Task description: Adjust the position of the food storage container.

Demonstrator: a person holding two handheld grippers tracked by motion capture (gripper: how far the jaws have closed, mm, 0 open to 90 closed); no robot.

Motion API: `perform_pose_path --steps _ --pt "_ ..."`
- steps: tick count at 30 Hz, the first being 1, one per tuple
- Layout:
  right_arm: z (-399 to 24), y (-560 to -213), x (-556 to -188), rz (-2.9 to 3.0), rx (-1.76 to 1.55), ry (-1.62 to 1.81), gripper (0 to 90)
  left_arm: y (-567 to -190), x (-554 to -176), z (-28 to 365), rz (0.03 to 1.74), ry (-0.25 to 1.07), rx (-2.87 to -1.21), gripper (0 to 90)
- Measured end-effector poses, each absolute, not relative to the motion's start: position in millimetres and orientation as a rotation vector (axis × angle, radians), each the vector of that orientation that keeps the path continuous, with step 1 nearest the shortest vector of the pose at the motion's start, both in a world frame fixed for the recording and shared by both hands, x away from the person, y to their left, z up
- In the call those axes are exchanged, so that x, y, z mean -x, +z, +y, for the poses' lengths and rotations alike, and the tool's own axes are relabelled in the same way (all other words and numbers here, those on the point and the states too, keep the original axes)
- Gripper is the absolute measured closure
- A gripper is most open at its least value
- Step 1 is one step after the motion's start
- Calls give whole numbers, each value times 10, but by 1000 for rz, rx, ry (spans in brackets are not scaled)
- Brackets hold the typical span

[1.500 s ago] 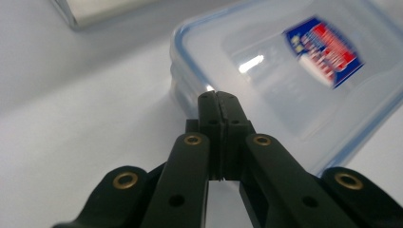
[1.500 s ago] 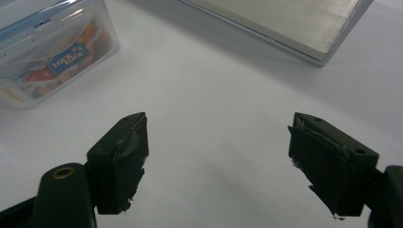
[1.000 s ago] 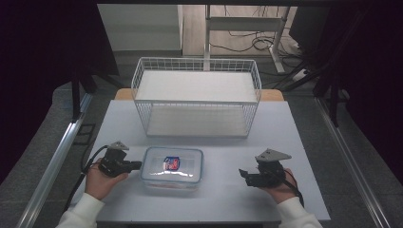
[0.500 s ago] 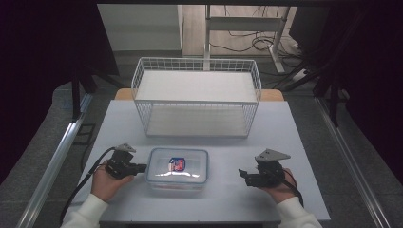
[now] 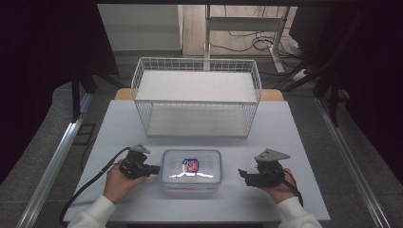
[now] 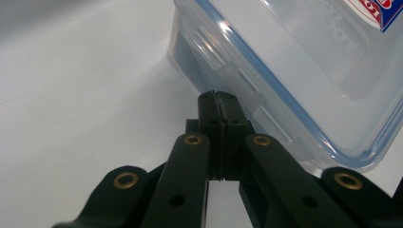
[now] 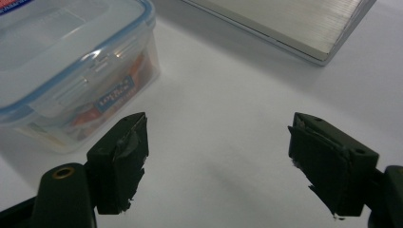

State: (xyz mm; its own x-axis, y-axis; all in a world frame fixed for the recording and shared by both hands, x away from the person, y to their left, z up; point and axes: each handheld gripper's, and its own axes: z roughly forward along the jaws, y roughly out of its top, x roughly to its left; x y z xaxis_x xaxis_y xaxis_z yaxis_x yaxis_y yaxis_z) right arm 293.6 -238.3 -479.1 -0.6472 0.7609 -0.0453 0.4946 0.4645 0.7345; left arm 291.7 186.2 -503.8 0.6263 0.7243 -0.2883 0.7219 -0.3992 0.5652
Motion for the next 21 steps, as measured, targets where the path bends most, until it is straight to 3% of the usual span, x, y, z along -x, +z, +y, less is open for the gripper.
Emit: perform_pose_path --steps 15,21 --pt "-2385 -4786 -2941 2341 -1064 1014 210 -5036 -2916 1809 1106 3 -2179 900" --pt "-2402 -4776 -2933 2333 -1070 1021 210 -4946 -2875 1924 1110 77 -2153 899"
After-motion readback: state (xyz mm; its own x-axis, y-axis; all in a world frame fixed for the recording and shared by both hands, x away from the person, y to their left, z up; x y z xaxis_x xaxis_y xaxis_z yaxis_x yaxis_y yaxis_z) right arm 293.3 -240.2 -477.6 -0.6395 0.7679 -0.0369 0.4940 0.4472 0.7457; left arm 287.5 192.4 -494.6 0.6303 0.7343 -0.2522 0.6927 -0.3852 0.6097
